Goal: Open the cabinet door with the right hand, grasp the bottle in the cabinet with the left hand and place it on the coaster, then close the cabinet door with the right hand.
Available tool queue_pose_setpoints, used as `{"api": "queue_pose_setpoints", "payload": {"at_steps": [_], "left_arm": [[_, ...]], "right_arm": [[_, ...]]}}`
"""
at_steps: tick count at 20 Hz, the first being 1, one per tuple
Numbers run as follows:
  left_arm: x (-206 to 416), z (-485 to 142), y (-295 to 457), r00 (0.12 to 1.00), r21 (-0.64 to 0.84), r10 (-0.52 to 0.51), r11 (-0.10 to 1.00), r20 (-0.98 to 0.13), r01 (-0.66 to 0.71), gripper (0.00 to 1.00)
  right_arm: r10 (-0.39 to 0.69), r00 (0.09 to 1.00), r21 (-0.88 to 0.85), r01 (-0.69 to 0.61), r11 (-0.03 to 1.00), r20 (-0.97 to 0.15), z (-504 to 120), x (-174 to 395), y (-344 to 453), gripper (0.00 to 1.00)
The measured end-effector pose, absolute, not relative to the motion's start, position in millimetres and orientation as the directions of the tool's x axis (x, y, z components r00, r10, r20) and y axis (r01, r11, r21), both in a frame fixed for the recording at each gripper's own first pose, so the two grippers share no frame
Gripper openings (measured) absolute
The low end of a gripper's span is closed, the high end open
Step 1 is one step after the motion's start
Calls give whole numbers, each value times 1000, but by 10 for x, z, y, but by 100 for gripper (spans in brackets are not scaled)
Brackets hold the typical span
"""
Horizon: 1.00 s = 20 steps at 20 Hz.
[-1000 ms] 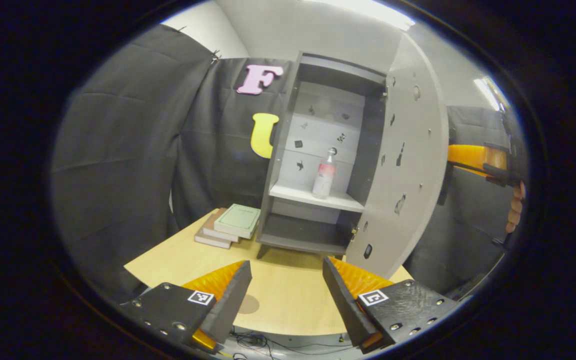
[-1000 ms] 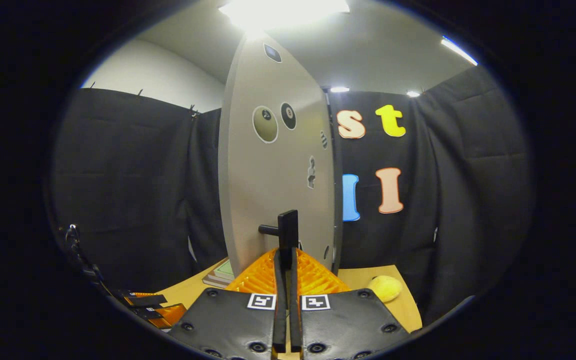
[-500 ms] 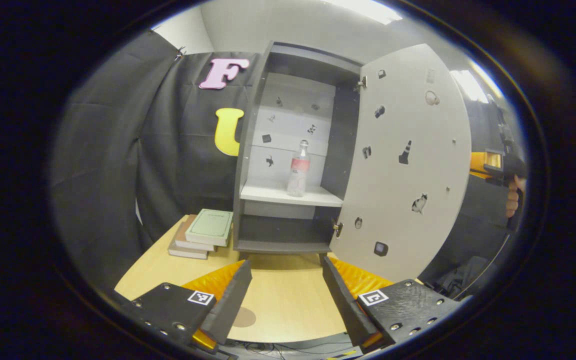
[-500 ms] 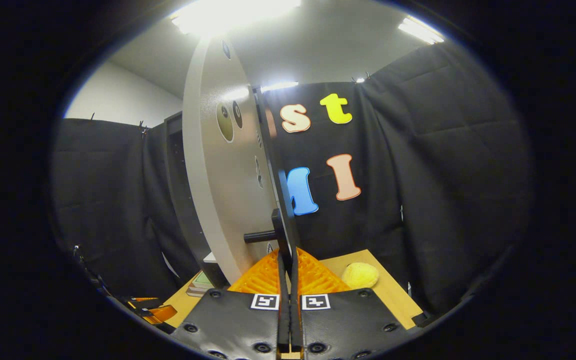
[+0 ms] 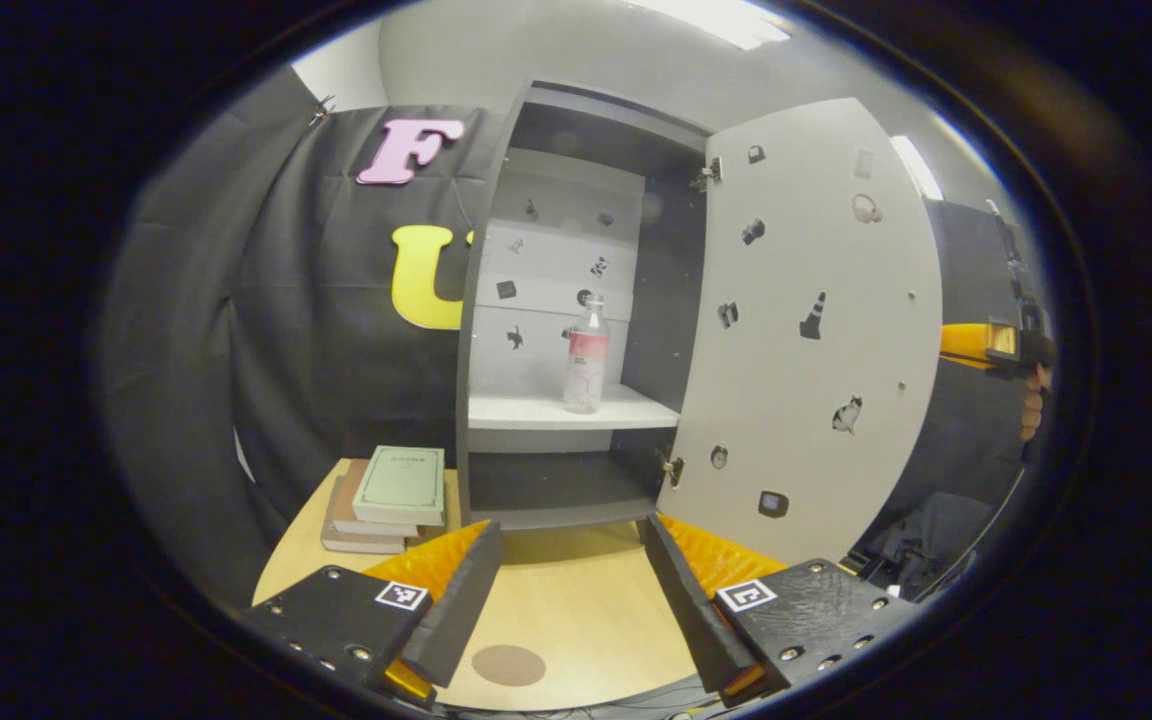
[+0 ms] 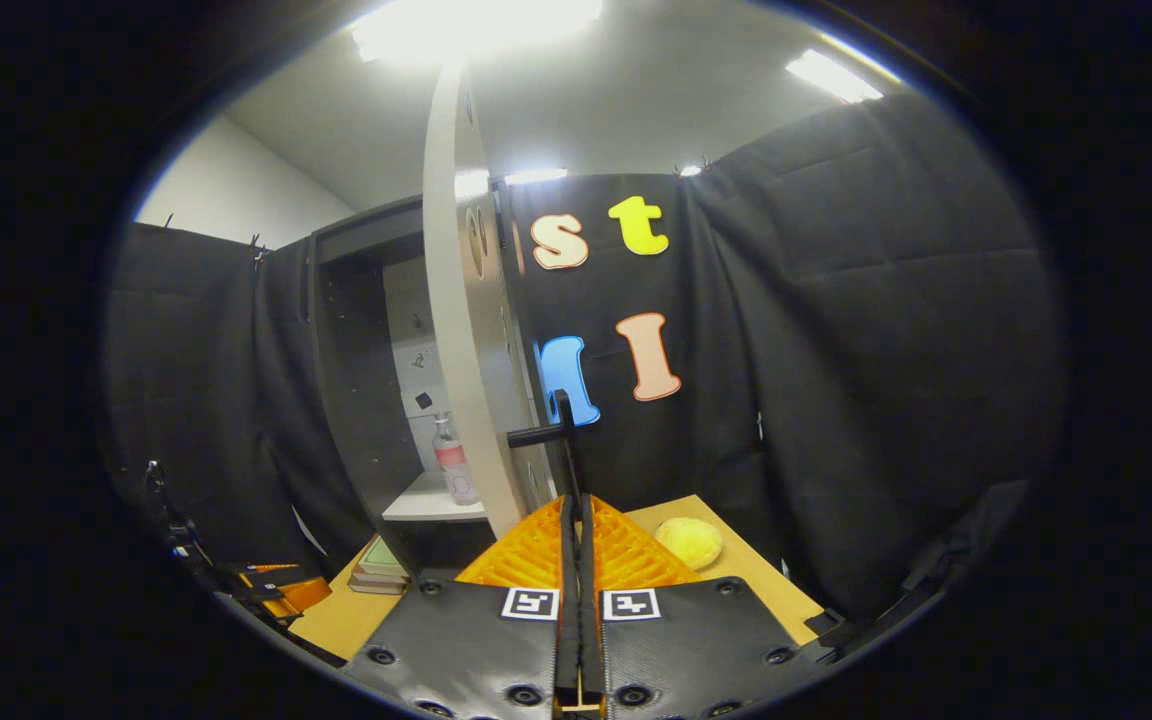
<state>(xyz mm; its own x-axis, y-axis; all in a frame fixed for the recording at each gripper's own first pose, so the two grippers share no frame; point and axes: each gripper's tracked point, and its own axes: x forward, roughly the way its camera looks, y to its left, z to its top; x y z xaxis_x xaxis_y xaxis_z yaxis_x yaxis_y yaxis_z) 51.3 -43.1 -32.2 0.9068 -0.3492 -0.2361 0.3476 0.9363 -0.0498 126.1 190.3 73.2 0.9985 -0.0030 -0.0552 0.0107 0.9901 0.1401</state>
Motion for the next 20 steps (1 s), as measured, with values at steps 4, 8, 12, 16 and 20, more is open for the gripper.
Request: {"api": "queue_pose_setpoints", "payload": {"at_steps": [4,8,12,16,20], "left_arm": [[668,-338,-321,892,-90,-387,922,-235,376,89],[934,-166,-271,901,-78,-387,922,-193,380,89],[1271,178,-354,916,-85,-378,925,-131,370,89],[1669,561,-521,934,-77,-353,934,-57,348,91],[2163,754,-833,947,-116,-321,942,-25,316,89]], "right_arm": [[-127,988,196,142,970,-90,637,925,1656,2],[-214,973,193,227,954,-89,665,784,1403,2],[-236,968,158,247,956,-87,770,1002,1175,2],[-211,976,160,217,963,-52,866,1470,957,0],[-157,984,203,170,964,-79,813,1982,808,0]]}}
